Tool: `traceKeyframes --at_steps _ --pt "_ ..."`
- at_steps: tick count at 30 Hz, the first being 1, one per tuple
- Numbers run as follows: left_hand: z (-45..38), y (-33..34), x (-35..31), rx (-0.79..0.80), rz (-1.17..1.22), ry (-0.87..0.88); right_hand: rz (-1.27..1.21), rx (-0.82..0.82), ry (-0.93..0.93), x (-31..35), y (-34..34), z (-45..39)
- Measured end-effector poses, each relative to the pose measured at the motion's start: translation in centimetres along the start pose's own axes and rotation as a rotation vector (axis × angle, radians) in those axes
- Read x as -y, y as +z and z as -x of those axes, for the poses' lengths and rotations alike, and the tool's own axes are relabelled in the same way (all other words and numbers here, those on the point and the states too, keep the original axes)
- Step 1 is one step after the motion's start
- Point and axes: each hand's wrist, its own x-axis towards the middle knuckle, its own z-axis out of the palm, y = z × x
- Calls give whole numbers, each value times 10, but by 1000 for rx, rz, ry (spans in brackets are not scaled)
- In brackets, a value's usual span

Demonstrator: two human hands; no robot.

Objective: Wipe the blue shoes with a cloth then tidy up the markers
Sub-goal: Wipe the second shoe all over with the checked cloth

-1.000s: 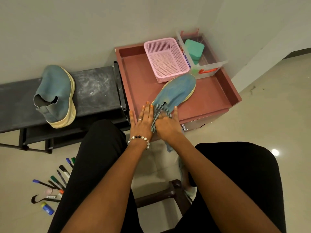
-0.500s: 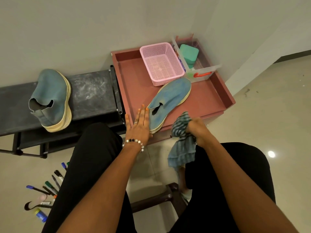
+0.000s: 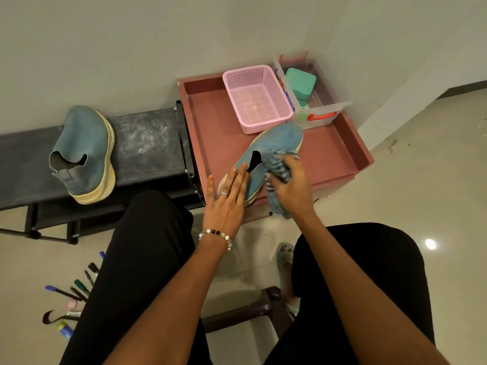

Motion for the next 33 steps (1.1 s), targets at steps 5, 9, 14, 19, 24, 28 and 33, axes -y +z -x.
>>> traceKeyframes --at_steps 5,9,14,19,24,28,33 --pt "2 10 2 43 -29 -109 874 383 -335 -17 45 21" --pt "-3 17 2 64 -55 -145 1004 568 -232 0 43 25" --pt "-6 17 -1 133 -58 -177 1119 592 -229 11 43 25" --pt "-10 9 0 199 -54 -140 1243 606 -113 12 65 9" --pt "-8 7 4 180 84 -139 1081 663 -79 19 50 14" --pt "-8 12 4 207 48 -132 1029 733 -79 23 36 32" --pt "-11 4 4 118 68 -147 1155 698 -163 20 50 17"
